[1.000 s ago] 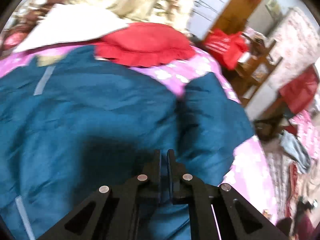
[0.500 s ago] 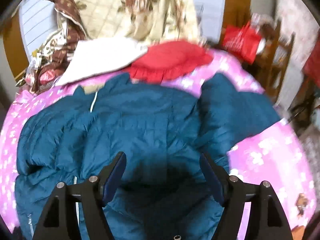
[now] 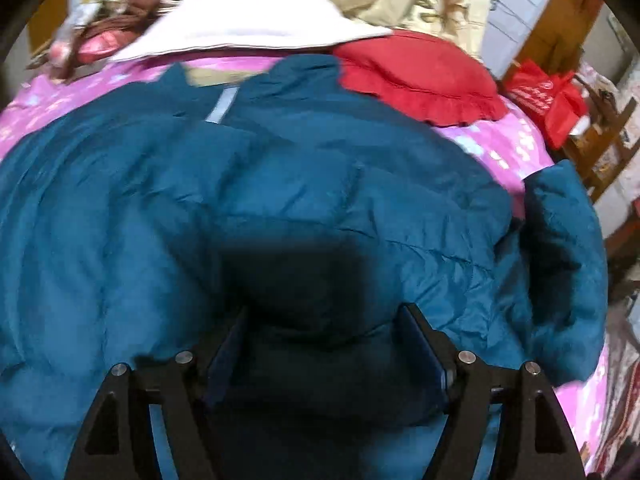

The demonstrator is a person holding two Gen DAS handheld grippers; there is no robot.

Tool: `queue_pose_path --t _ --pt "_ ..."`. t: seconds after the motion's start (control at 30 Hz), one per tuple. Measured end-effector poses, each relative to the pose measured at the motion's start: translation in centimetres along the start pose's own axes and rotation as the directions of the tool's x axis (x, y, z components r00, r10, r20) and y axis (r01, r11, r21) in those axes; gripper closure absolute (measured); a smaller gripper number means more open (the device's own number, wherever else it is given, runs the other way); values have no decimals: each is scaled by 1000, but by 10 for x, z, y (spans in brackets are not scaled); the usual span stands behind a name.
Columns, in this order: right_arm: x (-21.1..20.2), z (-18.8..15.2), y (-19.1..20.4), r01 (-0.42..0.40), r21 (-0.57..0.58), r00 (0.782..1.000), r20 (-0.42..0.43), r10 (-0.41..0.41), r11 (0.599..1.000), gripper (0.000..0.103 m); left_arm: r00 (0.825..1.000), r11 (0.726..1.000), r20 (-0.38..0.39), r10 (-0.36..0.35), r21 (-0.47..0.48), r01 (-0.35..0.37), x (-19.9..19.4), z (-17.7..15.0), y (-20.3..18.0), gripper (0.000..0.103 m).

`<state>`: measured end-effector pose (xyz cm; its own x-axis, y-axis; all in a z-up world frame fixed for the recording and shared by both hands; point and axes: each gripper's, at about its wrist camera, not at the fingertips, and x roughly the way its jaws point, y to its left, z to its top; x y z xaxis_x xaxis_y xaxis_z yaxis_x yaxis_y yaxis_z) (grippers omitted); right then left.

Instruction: Fold large clothes

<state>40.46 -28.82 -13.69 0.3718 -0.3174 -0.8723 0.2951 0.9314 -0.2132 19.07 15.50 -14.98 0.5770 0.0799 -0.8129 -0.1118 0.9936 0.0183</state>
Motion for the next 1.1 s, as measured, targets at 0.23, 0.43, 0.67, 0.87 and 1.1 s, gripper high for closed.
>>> queue_pose_path --t 0.23,0.43,0.67,0.87,1.1 --pt "-16 -3 -44 20 111 998 58 -26 994 15 999 999 6 39 -7 -39 0 -1 -2 38" --pt "-89 -82 -73 -152 47 979 141 144 987 15 998 998 0 65 -24 -65 -4 -5 -2 35" --pt "-124 -150 -192 -120 191 973 219 77 974 20 995 999 90 44 3 -45 -52 -17 -22 36" --pt "-70 -185 -326 -265 554 964 162 210 789 24 985 998 167 -50 38 44 -126 -25 -54 36" --pt "15 -189 -395 -425 750 888 236 395 506 23 978 995 188 -93 42 87 -166 -26 -92 35"
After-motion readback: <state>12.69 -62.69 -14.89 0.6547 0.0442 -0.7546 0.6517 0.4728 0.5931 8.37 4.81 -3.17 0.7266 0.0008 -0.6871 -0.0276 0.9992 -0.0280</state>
